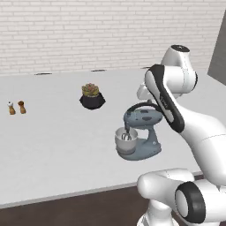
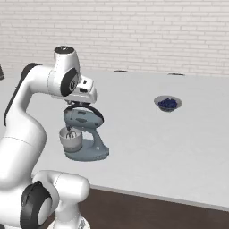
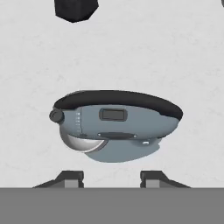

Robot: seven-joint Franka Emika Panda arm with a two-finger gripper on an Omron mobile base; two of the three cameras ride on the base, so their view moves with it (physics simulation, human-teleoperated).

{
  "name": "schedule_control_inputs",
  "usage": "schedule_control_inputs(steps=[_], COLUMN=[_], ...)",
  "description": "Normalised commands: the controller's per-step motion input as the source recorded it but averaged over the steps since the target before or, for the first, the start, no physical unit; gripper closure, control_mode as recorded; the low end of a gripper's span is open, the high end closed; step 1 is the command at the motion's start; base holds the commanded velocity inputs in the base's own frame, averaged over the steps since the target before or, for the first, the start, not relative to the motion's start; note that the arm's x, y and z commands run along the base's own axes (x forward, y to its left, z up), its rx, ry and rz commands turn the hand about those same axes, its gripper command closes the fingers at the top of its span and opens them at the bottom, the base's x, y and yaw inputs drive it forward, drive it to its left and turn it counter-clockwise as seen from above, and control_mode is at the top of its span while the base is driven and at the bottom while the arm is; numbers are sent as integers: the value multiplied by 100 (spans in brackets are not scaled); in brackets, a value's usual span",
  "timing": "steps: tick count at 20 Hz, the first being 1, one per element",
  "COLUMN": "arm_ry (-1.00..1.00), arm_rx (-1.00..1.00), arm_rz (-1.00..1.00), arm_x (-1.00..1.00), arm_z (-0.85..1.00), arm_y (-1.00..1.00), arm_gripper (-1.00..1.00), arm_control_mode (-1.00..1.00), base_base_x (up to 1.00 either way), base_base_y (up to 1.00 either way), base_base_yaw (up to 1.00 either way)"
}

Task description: Navigate to the stove.

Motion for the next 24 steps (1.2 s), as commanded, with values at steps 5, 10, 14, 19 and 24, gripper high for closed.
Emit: schedule_control_inputs(steps=[5, 10, 14, 19, 24], arm_ry=[0, 0, 0, 0, 0], arm_rx=[0, 0, 0, 0, 0], arm_rz=[0, 0, 0, 0, 0], arm_x=[0, 0, 0, 0, 0], arm_z=[0, 0, 0, 0, 0], arm_y=[0, 0, 0, 0, 0], arm_gripper=[-100, -100, -100, -100, -100], arm_control_mode=[100, 100, 100, 100, 100], base_base_x=[-4, -69, -42, 0, 0], base_base_y=[0, 0, 11, 78, 83], base_base_yaw=[0, 1, 11, 54, 68])
